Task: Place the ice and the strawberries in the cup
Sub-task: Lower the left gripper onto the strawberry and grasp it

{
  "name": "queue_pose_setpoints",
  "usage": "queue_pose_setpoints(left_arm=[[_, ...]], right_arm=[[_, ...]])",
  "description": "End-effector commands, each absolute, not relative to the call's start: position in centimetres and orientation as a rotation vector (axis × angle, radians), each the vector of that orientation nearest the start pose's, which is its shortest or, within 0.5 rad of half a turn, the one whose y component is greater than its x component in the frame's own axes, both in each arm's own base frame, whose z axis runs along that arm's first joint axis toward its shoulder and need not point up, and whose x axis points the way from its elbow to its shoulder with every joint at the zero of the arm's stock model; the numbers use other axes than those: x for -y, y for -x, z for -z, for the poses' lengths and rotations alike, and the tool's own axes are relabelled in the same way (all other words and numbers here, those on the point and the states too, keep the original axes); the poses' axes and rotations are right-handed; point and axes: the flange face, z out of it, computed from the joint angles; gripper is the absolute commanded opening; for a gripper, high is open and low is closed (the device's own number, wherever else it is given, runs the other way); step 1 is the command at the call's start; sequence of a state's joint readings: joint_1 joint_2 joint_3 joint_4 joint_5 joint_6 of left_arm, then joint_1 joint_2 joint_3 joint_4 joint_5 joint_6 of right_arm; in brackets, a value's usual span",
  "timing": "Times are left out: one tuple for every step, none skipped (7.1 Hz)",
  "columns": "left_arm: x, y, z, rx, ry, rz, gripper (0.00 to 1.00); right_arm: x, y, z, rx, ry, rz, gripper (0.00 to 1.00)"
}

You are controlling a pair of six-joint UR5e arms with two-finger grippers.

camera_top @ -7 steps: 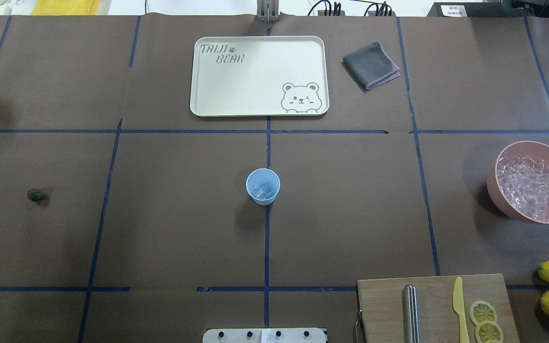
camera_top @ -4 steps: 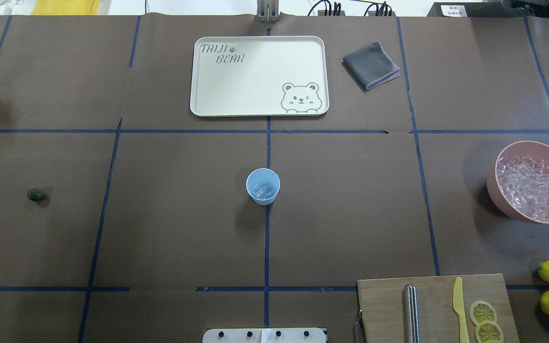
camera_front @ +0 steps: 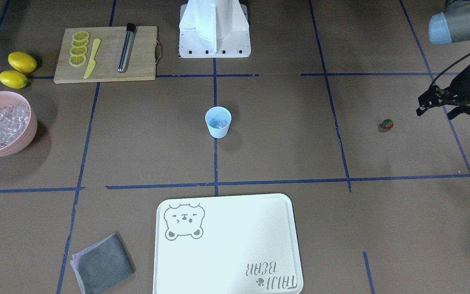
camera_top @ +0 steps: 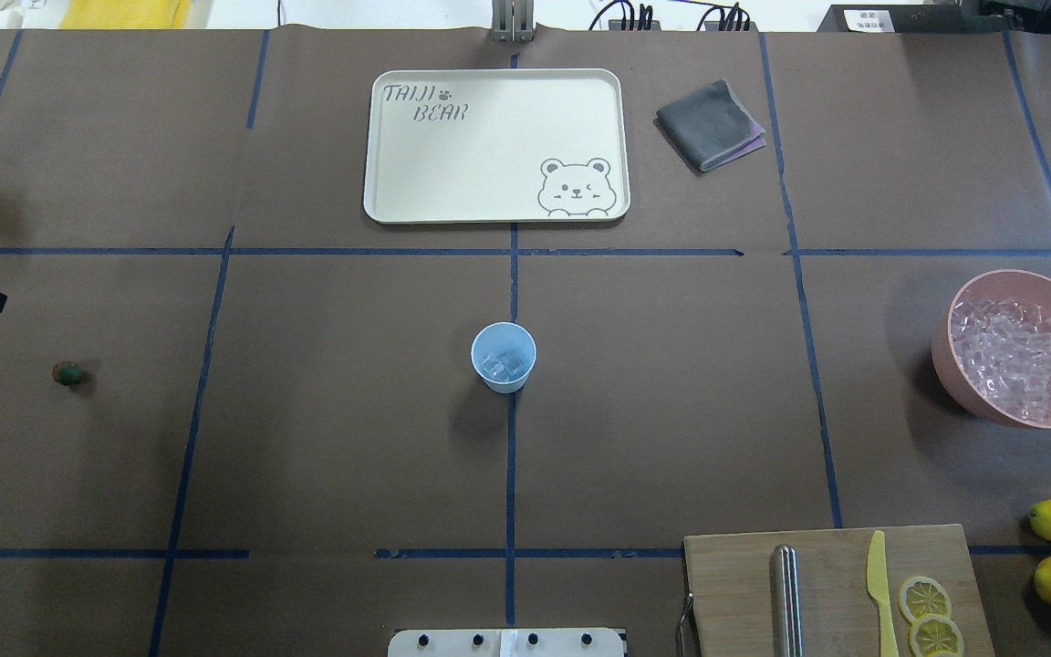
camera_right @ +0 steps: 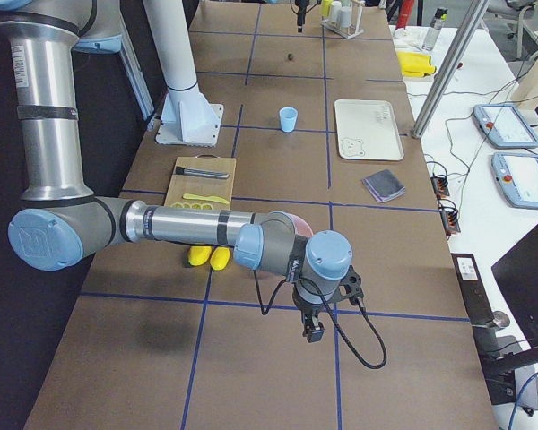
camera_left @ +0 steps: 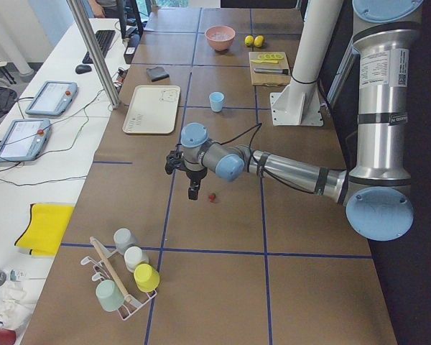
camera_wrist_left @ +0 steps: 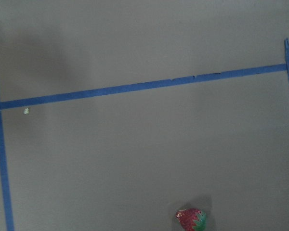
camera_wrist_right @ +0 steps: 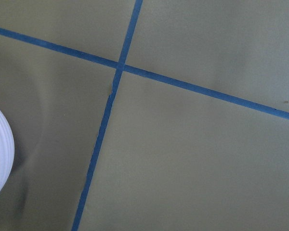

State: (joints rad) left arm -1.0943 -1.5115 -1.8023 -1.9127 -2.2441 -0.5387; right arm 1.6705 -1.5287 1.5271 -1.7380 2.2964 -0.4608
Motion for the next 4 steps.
queue_pose_setpoints(left_arm=[[44.9,-22.3,-56.4,-0.776,-0.123,-0.092,1.00],[44.8,-23.0,-58.4,-0.790,-0.142,-0.106,1.00],[44.8,-23.2,-59.2,-0.807,-0.155,-0.104,1.00],[44.4,-23.9,-59.3,-0.812,-0.132,-0.077,1.00]], right_arm=[[48.6,-11.6,-67.9,0.743,-0.044,0.282,1.00],[48.6,-11.6,-67.8,0.743,-0.045,0.283,1.00],[48.6,-11.6,-67.8,0.744,-0.045,0.281,1.00],[48.7,-11.6,-67.7,0.744,-0.045,0.279,1.00]])
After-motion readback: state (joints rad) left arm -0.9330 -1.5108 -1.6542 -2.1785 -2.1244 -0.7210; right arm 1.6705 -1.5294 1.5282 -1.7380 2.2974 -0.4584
